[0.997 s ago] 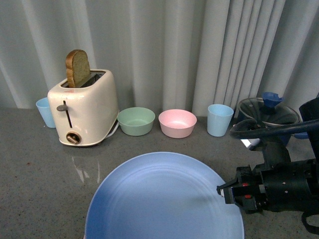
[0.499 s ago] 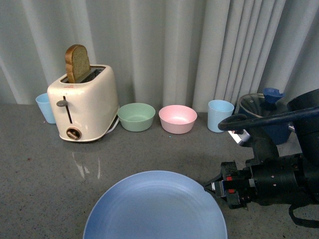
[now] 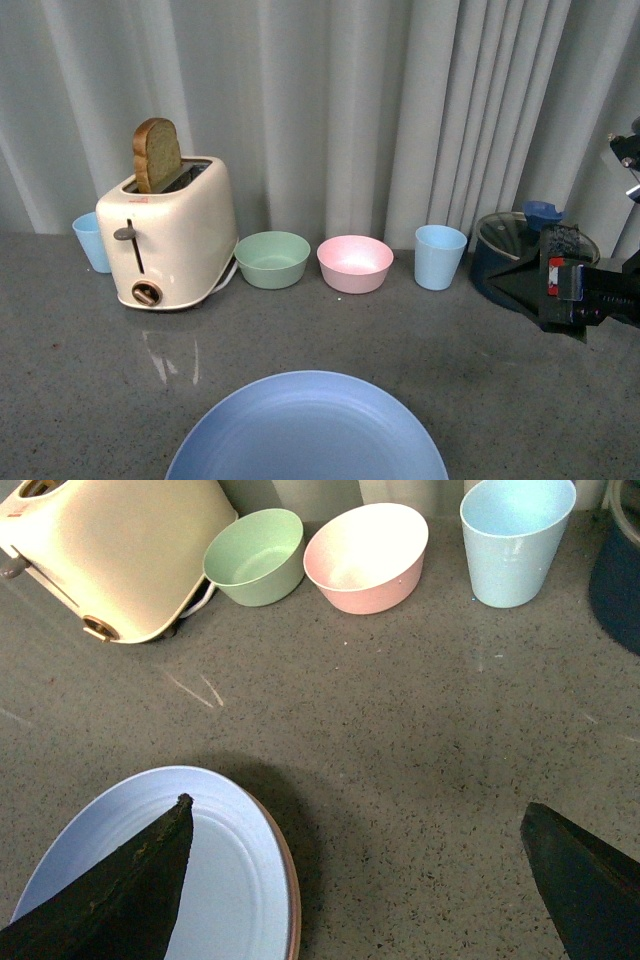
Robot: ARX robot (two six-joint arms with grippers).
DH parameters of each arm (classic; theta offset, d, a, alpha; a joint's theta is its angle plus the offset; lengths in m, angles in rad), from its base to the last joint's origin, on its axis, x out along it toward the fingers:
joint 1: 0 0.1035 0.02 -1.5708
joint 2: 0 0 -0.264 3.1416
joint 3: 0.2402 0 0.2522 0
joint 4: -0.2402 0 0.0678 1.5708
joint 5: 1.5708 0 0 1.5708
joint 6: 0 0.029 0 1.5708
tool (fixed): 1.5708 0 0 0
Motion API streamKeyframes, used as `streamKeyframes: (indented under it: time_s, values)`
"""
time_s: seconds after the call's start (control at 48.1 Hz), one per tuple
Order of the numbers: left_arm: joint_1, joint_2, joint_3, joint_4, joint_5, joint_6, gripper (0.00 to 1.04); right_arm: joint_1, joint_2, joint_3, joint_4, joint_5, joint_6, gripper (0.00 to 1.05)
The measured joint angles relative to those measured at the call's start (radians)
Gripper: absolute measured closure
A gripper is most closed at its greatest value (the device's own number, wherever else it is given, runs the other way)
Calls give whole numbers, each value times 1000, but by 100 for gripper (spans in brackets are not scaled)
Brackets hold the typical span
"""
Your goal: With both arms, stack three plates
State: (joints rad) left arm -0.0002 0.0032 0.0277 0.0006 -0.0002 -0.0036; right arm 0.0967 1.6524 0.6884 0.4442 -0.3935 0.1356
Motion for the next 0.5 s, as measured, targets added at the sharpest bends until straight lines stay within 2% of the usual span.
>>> streamKeyframes:
  time_s: [0.166,0.187,0.229,0.249,0.27,0.312,0.374,0.499]
  values:
    - [0,0,0,0,0,0,7,8,11,-13,21,16,-1,8]
    - [0,0,0,0,0,0,7,19,23,-33,99,88,-16,11]
    - [0,0,0,0,-1,0,7,34,50,-106,352,289,-57,20]
    - [0,0,0,0,0,0,7,36,55,-121,398,324,-69,21]
    - [0,0,0,0,2,0,7,38,60,-169,519,403,-85,27]
    - [0,-1,0,0,0,0,7,36,52,-226,645,476,-102,34]
    - [0,1,0,0,0,0,7,23,-8,-280,718,502,-114,45]
    - [0,0,0,0,0,0,7,0,-152,-357,732,494,-126,66]
